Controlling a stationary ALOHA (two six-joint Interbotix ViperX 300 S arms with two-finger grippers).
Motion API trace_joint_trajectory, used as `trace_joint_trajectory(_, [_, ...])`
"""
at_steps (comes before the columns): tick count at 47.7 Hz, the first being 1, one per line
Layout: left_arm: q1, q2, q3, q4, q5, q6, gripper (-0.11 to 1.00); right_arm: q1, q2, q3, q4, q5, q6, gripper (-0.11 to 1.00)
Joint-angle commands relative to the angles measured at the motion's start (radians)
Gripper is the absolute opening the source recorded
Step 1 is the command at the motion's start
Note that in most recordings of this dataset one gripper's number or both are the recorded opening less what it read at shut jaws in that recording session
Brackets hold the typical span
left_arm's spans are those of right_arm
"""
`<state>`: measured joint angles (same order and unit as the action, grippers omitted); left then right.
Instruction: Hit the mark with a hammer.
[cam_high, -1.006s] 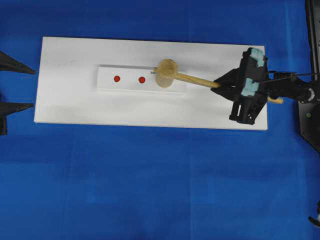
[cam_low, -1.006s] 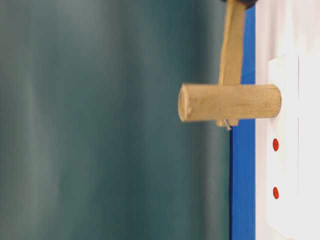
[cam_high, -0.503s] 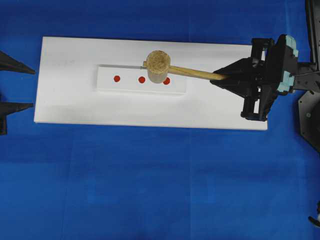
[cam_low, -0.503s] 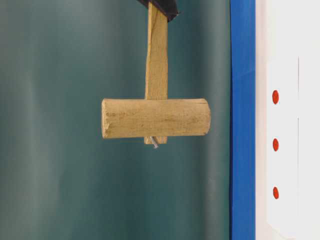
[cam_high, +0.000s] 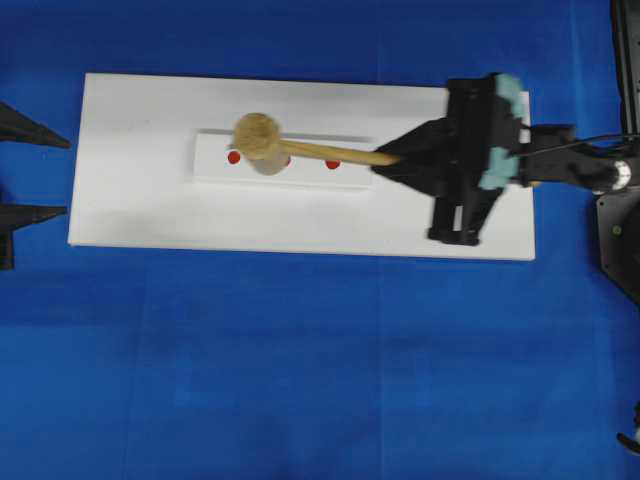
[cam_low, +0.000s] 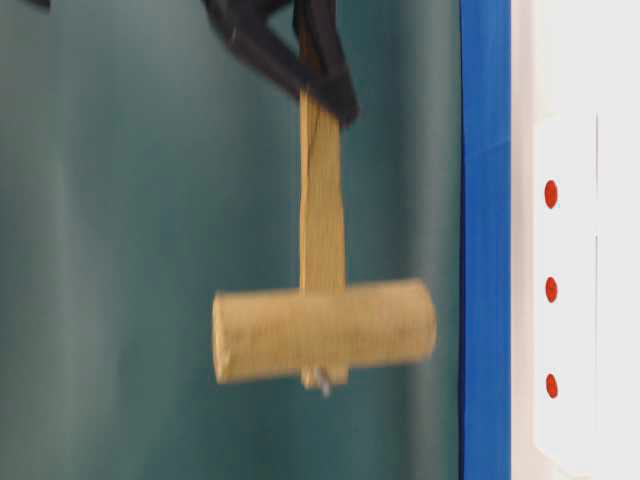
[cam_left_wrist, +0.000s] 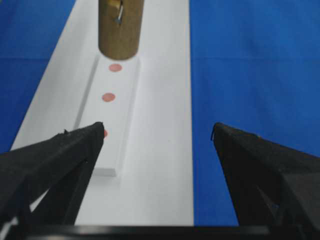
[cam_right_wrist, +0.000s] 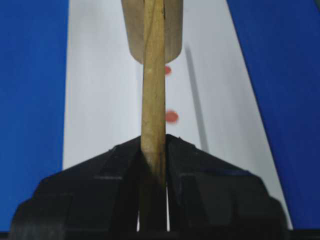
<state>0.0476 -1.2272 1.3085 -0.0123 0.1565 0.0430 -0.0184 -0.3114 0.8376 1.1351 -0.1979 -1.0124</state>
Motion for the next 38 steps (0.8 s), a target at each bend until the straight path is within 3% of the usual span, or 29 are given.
trace_joint_trajectory(1, [0.002, 0.012, -0.008, 0.002, -0.006, -0.002, 0.88, 0.005, 0.037, -0.078, -0.008, -0.006, -0.003, 0.03])
trace_joint_trajectory(16, [0.002, 0.014, -0.008, 0.003, -0.003, -0.002, 0.88, 0.009, 0.172, -0.224, -0.023, 0.003, -0.005, 0.03])
trace_joint_trajectory(28, [0.003, 0.015, -0.008, 0.003, -0.014, -0.003, 0.88, 0.009, 0.183, -0.238, -0.034, 0.015, -0.005, 0.03])
trace_joint_trajectory(38, [0.003, 0.084, 0.009, 0.003, -0.19, 0.008, 0.88, 0.011, 0.184, -0.239, -0.034, 0.018, -0.003, 0.03])
